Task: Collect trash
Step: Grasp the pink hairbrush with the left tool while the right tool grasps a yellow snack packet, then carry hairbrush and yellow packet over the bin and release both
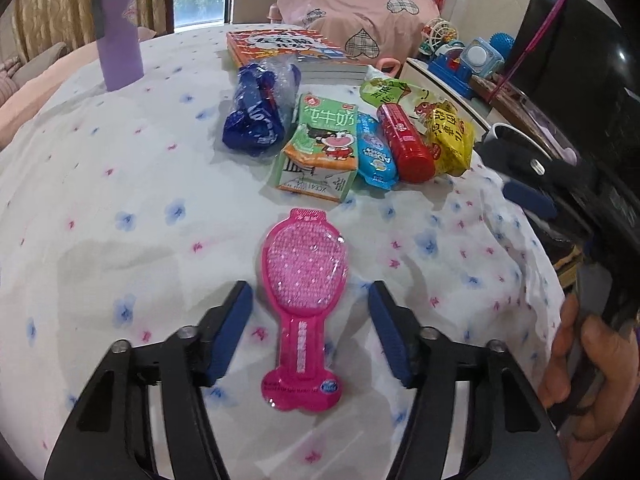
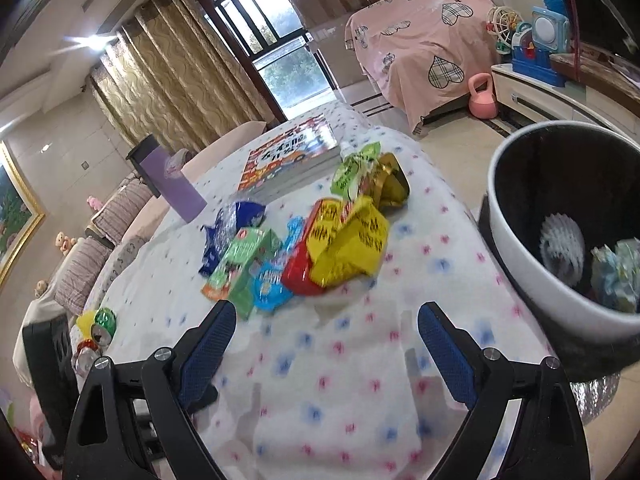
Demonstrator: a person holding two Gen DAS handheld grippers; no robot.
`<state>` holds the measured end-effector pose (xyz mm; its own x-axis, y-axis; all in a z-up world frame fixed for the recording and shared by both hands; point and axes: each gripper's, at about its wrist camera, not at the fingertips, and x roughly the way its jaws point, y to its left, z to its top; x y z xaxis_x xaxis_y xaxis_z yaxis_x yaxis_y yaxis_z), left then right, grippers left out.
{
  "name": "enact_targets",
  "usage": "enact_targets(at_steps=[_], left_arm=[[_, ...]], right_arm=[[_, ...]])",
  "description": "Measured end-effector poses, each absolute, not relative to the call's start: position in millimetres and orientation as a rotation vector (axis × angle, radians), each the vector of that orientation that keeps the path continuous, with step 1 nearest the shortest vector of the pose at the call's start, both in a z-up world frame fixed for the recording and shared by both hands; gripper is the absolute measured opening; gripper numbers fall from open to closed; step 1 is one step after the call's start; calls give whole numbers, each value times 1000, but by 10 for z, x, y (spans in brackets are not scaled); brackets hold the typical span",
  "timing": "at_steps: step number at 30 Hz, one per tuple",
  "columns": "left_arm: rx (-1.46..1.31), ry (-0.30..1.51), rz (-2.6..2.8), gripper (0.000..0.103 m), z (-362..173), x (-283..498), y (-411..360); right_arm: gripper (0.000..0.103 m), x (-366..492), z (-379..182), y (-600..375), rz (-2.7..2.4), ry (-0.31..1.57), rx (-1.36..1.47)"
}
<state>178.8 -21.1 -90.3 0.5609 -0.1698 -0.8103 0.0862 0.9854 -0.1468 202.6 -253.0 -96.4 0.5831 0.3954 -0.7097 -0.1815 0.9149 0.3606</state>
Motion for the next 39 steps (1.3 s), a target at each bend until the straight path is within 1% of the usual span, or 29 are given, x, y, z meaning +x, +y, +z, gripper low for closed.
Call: enact_targets(at_steps=[1,2,4,7,8,9,11,12,13,15,26,35,39], left_arm=[[-90,962,-154,43,-901,1796,-220],[-89,962,-159,40,-900,1806,-224],[-99,961,-177,40,-894,1821,-218],[-114,959,-192,39,-887,1825,-202],[-120,958,-199,39,-882,1824,-199],[-125,958,-205,38,-878,1822,-202],[-133,958,-215,38,-866,1825,-211],[-132,956,-218,37,-855,1827,-228],[-131,952,-223,37,-840,1820,-246],[-129,941,-233,37,-798,1798,-291],[-116,894,-297,36,-561,1679,-554],[-68,861,-372,35,-379,1652,-960],[-46,847,-404,31,-310,1662,-1149]], right_arm=[[93,2082,-970,-2513,340,886,258],[92,2117,-976,-2498,339,886,255],[88,2231,-994,-2470,337,887,252],[77,2353,-1026,-2450,326,889,243],[66,2376,-1033,-2445,323,891,240],[45,2403,-1048,-2446,319,896,236],[22,2398,-1059,-2472,298,898,227],[14,2379,-1055,-2491,291,892,226],[9,2359,-1048,-2510,295,886,229],[3,2284,-1023,-2564,289,880,224],[2,1779,-770,-2820,291,835,240],[2,1515,-524,-3113,254,781,269],[2,1452,-454,-3279,229,760,286]])
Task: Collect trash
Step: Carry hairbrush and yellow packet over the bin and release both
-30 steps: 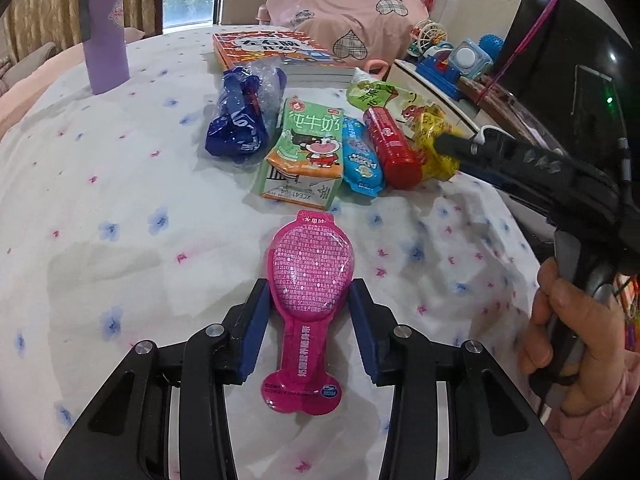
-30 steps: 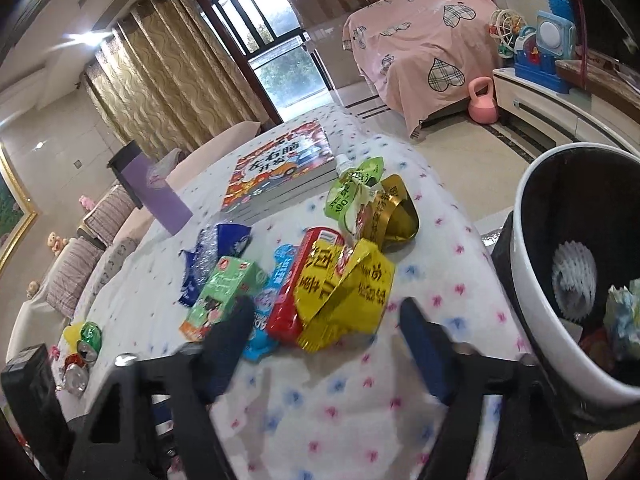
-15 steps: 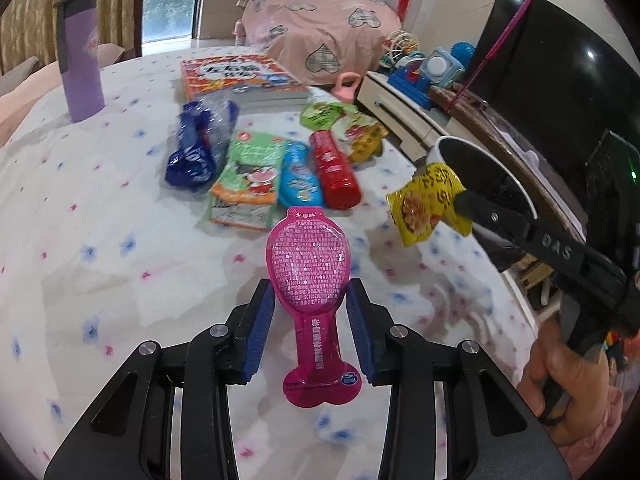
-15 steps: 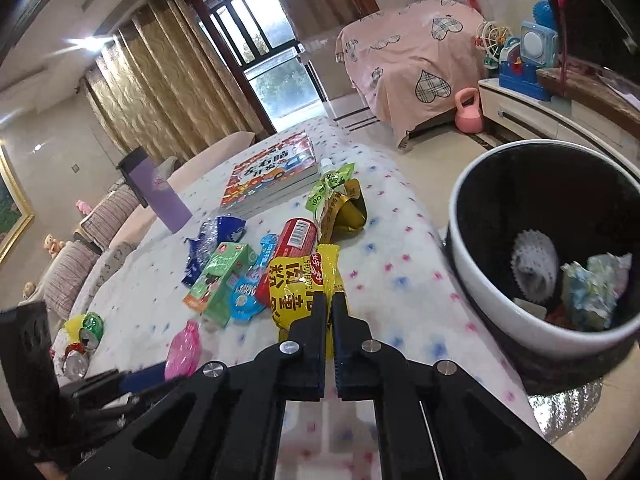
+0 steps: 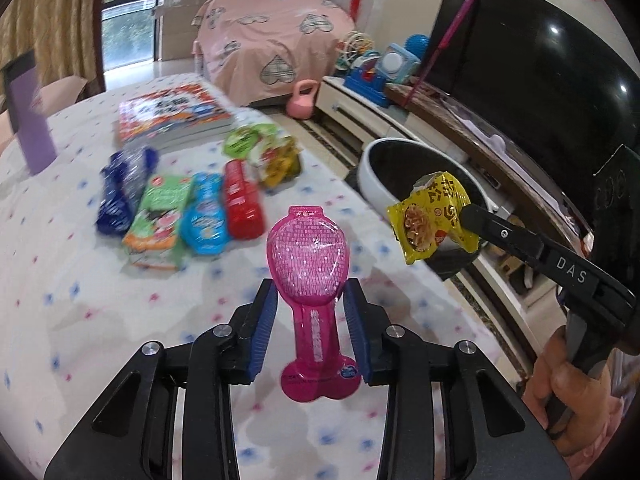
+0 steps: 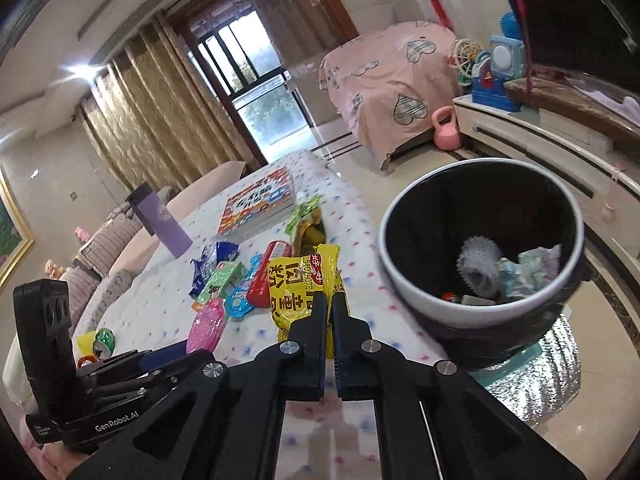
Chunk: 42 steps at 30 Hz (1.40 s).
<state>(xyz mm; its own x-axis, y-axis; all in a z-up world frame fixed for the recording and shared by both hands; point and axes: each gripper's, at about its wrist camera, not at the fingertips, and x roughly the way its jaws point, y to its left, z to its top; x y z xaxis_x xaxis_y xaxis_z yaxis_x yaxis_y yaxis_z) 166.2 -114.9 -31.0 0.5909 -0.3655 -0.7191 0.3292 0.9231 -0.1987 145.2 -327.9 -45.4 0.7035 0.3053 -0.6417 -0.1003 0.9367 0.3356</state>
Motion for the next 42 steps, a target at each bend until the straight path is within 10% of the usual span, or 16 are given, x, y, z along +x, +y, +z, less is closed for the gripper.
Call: enact_targets(at_steps=[2,42], left_arm=[[-37,845,-422,18,-281,1678,-1236],[83,799,-542,18,-34,2272,-2434]], right_arm=[[2,1423,-423,-3368,216,748,295],[3,1586,-246,-4379,44,672,335]])
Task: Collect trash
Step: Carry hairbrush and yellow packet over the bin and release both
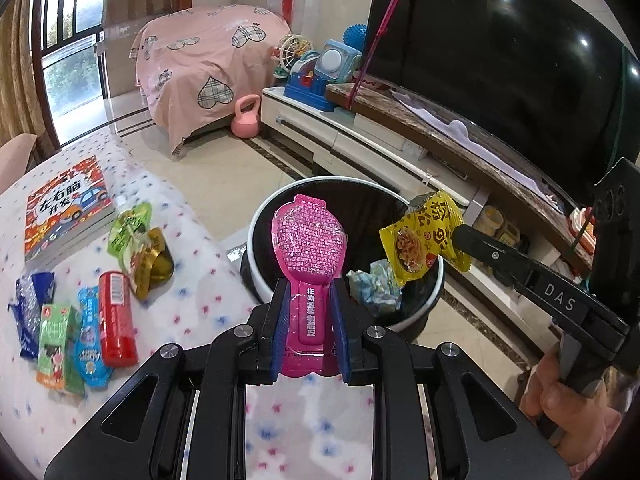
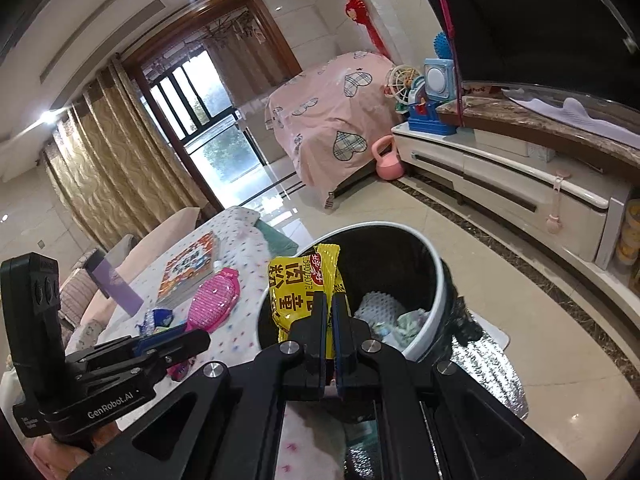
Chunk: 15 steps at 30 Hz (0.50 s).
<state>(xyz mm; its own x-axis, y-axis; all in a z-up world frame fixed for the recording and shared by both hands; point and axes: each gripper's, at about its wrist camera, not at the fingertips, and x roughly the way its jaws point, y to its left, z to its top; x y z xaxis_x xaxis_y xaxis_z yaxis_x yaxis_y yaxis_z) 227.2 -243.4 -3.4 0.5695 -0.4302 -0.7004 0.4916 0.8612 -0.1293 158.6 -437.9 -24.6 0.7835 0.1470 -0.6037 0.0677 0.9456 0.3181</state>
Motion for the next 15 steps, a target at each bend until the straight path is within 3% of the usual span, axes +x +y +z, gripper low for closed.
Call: enact_targets(at_steps=[15], left_arm=[[105,861,-553,19,-209,2566,-2669]], right_arm=[[4,1862,-411,-4538,-3,732,302]])
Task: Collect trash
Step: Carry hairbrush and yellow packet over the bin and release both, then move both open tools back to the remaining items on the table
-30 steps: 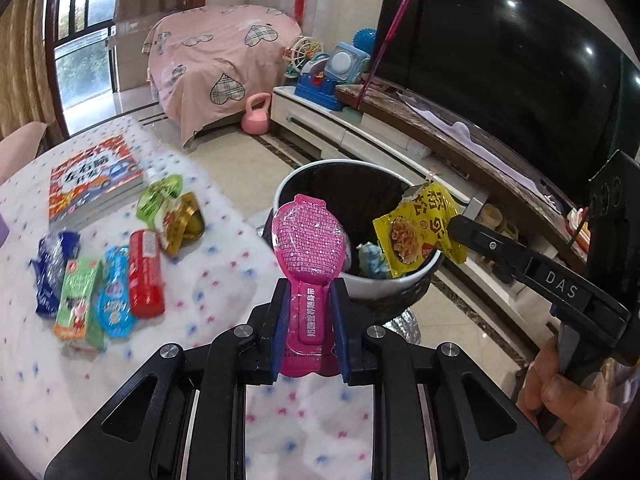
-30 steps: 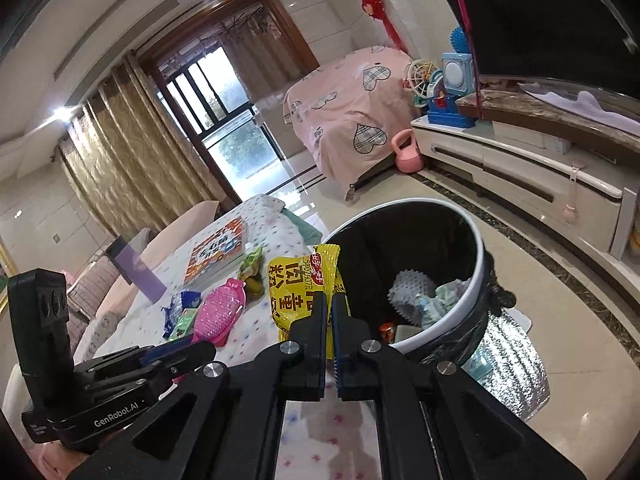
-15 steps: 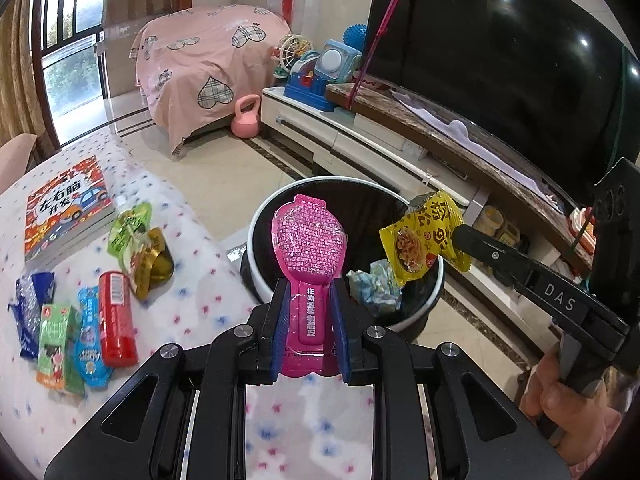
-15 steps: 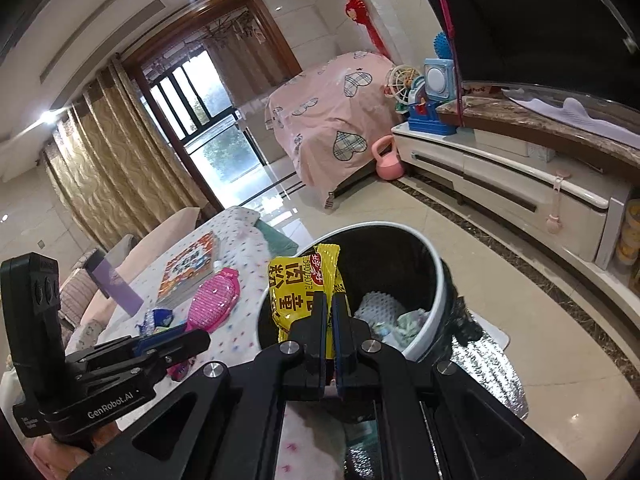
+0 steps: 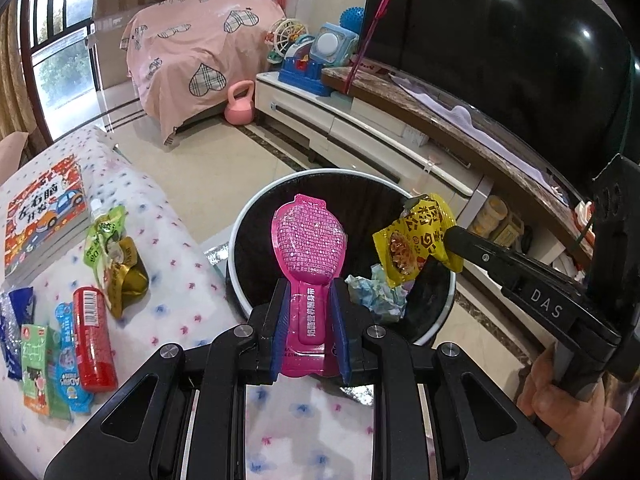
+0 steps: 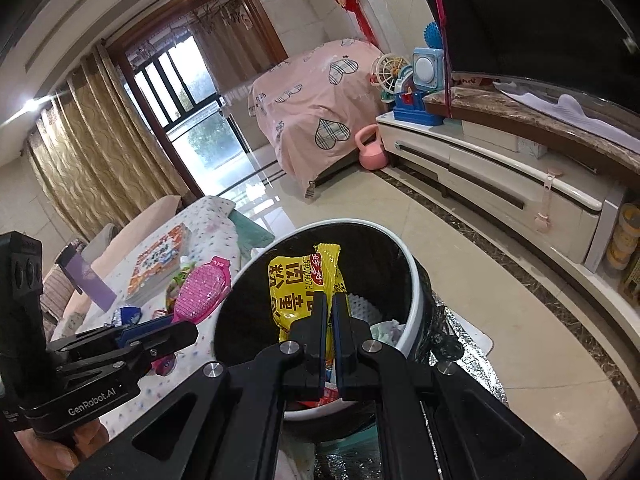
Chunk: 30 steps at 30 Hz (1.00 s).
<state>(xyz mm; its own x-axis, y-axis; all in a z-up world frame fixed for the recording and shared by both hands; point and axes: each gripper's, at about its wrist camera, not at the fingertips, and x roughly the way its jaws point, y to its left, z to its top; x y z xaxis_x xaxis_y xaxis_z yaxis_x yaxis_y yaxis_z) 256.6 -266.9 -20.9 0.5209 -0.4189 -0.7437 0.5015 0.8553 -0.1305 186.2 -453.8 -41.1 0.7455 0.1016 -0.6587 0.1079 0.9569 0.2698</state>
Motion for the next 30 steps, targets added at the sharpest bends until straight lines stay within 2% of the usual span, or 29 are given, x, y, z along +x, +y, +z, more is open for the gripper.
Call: enact_targets(at_steps=[5,6,7,9,10,13,15,21,30], left_arm=[[95,888,-558,21,-256,2621,-2702],[91,895,-564,27,-261,2626,-2704],[91,895,-561,39,-261,2624,-2708],[84,879,-554,56,-230,2600,-2672],[76,866,-555,58,-208,2578,-2646],[66,857,-551,59,-174,2522,-2560],[54,857,-541,60,-177,2474,-2469],[-6,870,-503,61,-244,2305,-2091],[-85,868,-423,61,-277,2030,-1476]], right_arm=[[7,1908,-461,-4610,-23,743,310],[8,1912,-467,-4619,-25,744,314],[8,1915,-474,-4630,-23,744,321],[9,1923,-481,-4629,-24,750,326],[11,1918,-481,-4629,-22,751,329],[30,1872,-457,-4606,-15,743,342],[47,1825,-439,-4581,-8,733,353],[75,1723,-381,-4454,28,710,384],[80,1613,-370,-4012,108,721,382]])
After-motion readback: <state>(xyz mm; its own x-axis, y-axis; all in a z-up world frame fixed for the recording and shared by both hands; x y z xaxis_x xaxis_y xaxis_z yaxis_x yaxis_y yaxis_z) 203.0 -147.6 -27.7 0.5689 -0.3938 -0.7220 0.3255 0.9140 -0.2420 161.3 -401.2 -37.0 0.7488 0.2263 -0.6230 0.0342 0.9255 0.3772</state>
